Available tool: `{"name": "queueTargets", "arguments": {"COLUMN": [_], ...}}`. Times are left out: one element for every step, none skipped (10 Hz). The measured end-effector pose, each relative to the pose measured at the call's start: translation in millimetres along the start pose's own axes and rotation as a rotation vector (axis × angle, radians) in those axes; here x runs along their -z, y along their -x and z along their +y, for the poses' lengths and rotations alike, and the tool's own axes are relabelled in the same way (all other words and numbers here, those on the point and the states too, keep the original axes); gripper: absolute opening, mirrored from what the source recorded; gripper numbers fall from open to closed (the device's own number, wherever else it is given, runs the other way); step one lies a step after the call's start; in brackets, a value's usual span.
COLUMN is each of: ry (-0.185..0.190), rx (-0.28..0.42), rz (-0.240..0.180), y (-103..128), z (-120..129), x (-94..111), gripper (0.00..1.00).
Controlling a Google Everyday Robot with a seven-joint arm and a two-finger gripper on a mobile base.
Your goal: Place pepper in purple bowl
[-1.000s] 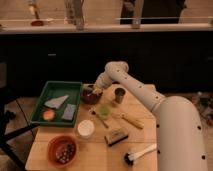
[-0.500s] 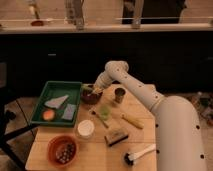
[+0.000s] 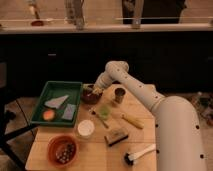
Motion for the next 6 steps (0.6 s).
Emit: {"name": "queueTargets", "arguments": {"ry": [0.001,0.002,-0.002,-0.004,-0.013,-0.024], "rx": [-0.002,-0.004,-0.006,-0.007,-0.009,-0.014], "rz": [0.0,0.001,0.002,0.002,-0.001,0.0], "y": [-0.5,-1.5,-3.0,-3.6,-4.5,-5.8], "z": [0.2,0.5,0.7,0.8,0.6,0.1], "x": [-0.1,-0.5,0.3,0.8,2.2,4.3], "gripper": [0.8,0.8,0.8,0.8,0.8,0.8]}}
